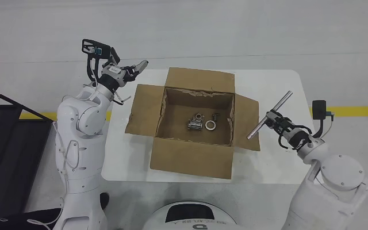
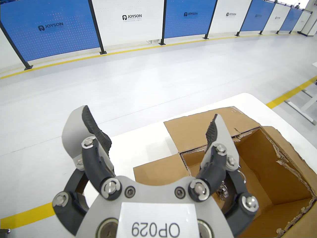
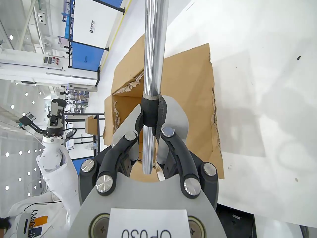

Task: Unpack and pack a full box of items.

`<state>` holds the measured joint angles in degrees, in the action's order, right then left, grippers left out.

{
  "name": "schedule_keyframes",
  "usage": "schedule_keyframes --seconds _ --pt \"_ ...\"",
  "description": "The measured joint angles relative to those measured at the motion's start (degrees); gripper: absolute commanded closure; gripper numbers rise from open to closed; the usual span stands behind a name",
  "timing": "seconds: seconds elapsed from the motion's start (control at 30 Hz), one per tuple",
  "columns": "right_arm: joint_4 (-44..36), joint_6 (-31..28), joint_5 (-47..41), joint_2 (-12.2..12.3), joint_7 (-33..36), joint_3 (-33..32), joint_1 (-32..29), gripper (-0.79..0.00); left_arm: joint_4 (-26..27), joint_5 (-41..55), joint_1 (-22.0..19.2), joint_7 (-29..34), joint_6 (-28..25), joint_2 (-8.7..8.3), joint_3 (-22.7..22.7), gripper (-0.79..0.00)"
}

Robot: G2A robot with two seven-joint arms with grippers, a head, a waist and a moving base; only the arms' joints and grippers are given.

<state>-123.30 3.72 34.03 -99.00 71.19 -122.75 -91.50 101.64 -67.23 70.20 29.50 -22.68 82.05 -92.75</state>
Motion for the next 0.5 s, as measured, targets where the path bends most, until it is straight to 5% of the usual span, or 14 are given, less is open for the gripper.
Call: schedule_keyframes --seconds 0.2,0.5 --pt "0.01 -4.06 -4.35 0.77 0.71 5.76 -0.26 0.0 0.0 0.0 0.0 0.0 0.0 0.0 0.0 -0.785" --pt "6.36 -0.83 7.26 1.85 -3.42 21.72 6.11 0.0 0.0 0.0 0.0 0.0 0.0 0.0 0.0 -0.785"
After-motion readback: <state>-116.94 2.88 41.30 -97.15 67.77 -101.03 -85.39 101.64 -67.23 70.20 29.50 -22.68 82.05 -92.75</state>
